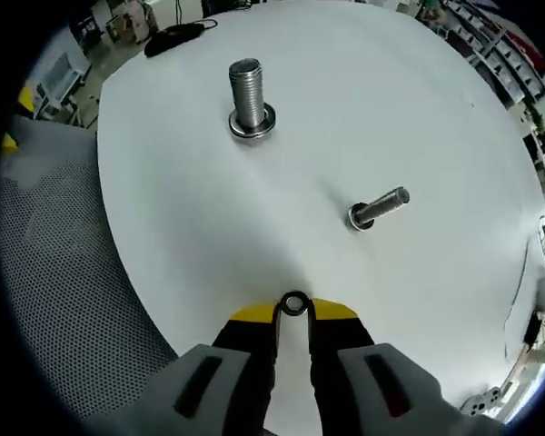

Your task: Place the washer onto the threaded stud by aligning its center hole with the stud, sliding it down to the base, and recovering from edge contact or off-axis alignment until the washer reaches the visible bottom stop.

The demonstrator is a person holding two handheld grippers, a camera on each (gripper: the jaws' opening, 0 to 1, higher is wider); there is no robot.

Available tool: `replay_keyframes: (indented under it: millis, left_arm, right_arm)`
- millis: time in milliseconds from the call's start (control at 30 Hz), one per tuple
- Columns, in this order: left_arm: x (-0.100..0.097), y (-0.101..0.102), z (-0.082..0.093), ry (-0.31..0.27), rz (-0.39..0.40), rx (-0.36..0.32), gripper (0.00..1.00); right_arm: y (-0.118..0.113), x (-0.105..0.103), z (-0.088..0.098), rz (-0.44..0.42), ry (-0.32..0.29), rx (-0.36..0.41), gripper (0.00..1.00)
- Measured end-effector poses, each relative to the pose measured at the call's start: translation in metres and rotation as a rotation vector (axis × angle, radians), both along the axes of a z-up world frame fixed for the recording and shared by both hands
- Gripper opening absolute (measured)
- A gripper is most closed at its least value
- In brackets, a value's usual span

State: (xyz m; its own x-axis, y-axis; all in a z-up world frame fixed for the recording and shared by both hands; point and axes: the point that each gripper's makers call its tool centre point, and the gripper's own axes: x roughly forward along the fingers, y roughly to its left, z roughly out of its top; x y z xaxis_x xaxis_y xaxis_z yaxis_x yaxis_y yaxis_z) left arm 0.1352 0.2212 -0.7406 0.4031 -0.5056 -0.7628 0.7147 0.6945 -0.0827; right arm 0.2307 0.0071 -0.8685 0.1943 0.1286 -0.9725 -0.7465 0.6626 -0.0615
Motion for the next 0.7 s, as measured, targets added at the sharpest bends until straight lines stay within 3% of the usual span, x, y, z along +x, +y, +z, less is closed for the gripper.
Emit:
replay_keyframes:
  millis: [200,333,700]
  left_arm:
    - [0.0,0.0,-0.001,0.004,-0.001,0.004,0.13]
    - [-0.001,0.0,-0.002,0.007,0.001,0.005,0.13]
    - [-0.001,0.001,-0.003,0.013,-0.001,0.011,0.13]
  right_arm:
    - [0.0,0.001,0.0,-0.039,-0.08,0.064,0.15]
    - [0.0,0.0,0.001,-0.137,-0.11,0.134,0.14]
    - [0.01,0.007,0.009,-0.103,-0.122,0.141,0.14]
